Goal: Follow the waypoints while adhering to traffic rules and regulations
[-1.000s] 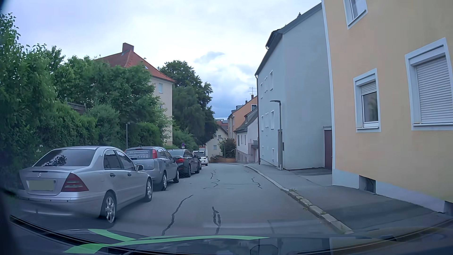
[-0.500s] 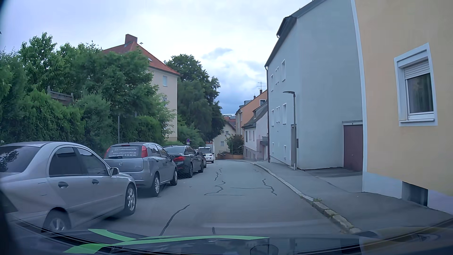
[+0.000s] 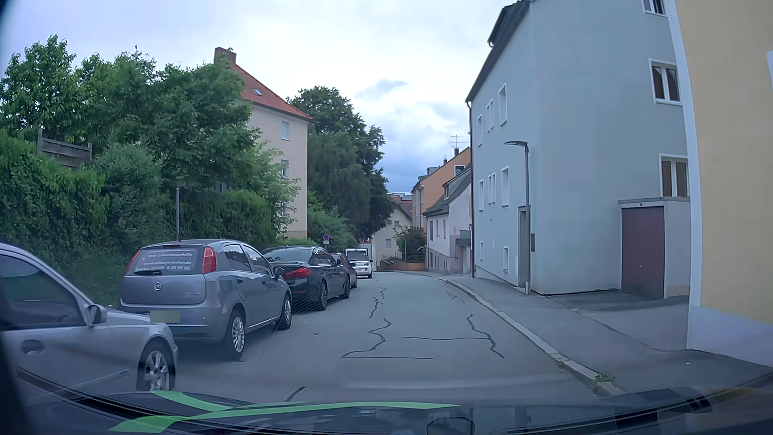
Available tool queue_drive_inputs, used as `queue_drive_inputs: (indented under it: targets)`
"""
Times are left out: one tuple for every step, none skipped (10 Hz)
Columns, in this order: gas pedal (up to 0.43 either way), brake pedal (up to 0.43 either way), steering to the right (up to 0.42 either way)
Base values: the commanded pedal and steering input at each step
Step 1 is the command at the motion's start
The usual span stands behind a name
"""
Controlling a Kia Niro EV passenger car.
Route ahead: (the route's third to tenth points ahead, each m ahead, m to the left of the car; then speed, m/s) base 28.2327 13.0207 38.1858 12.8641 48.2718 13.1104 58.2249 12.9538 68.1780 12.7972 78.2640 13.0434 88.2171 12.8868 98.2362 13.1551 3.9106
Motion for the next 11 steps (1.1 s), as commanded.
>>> queue_drive_inputs:
  targets:
    - [0.000, 0.000, -0.018]
    - [0.000, 0.000, -0.017]
    - [0.000, 0.000, -0.017]
    - [0.000, 0.000, -0.017]
    - [0.000, 0.000, -0.017]
    - [0.000, 0.000, -0.017]
    - [0.000, 0.000, -0.017]
    - [0.000, 0.000, -0.016]
    - [0.000, 0.000, -0.014]
    - [0.000, 0.000, -0.012]
    - [0.000, 0.000, -0.011]
